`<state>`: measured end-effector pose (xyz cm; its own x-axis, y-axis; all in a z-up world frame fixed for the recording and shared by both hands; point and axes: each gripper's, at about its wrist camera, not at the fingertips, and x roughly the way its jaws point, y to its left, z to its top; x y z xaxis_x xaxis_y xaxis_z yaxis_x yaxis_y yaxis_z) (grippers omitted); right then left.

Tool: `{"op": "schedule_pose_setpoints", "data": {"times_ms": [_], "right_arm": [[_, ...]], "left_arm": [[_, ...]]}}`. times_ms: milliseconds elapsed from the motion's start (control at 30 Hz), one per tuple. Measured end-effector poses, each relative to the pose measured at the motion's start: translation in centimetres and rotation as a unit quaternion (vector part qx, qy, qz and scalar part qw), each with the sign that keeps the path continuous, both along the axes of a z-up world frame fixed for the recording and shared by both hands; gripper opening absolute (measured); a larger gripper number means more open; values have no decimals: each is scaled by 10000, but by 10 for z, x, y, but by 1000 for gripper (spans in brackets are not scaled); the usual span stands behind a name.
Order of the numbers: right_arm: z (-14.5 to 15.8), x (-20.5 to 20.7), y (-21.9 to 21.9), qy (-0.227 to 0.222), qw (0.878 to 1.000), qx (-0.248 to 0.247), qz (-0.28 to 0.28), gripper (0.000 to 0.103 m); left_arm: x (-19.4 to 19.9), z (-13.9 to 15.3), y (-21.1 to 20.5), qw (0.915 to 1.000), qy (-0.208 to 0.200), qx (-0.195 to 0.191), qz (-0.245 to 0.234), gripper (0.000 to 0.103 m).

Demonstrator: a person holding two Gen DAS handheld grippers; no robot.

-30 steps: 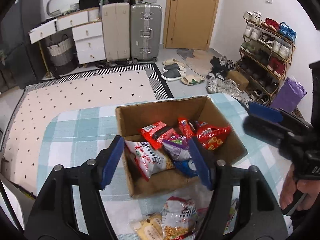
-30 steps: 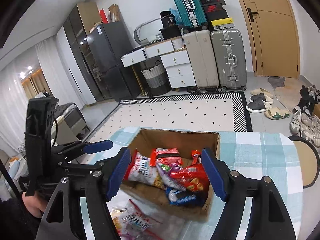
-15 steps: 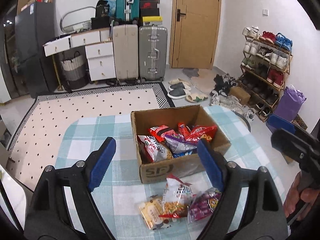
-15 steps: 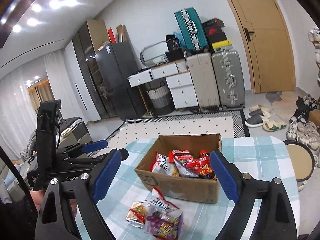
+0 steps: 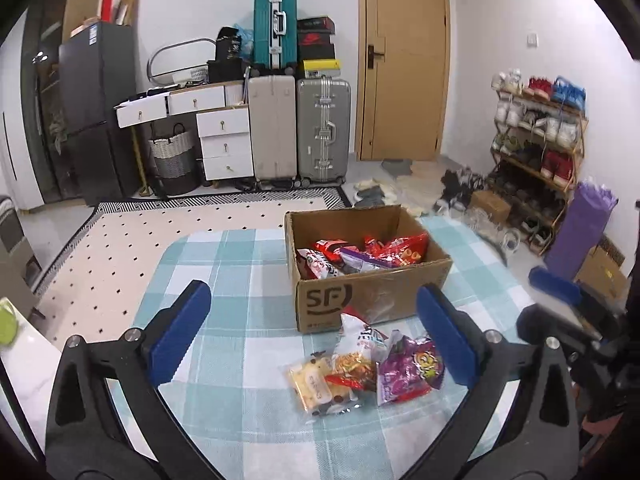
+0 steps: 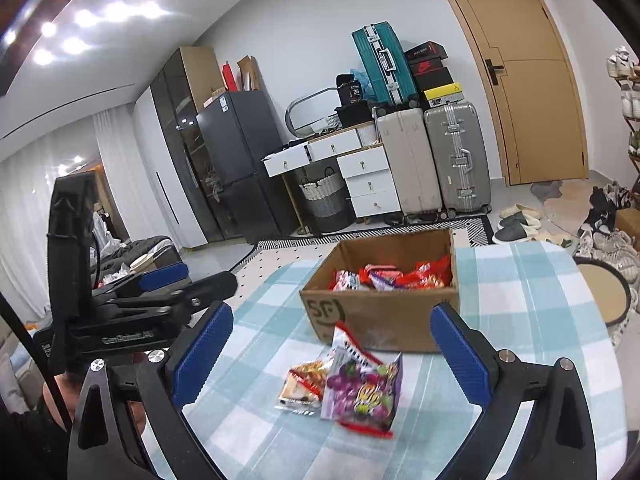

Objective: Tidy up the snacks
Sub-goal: 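Move both open grippers back from the box to the remaining snacks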

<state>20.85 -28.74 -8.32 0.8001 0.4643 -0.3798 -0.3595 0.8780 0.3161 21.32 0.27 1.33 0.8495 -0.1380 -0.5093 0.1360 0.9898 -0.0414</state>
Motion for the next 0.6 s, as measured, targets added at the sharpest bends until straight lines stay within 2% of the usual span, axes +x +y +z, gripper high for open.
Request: {"op": "schedule_pose_setpoints", "data": {"times_ms": [233, 600], "right_arm": [[-15, -16, 8, 14, 9999, -101, -6, 101], [-50, -26, 20, 269, 9992, -284, -45, 102]], "left_arm": [[-18, -16, 7, 9999, 76, -68, 135, 103], [-17, -72, 26, 9976, 434, -385, 384, 102]]}}
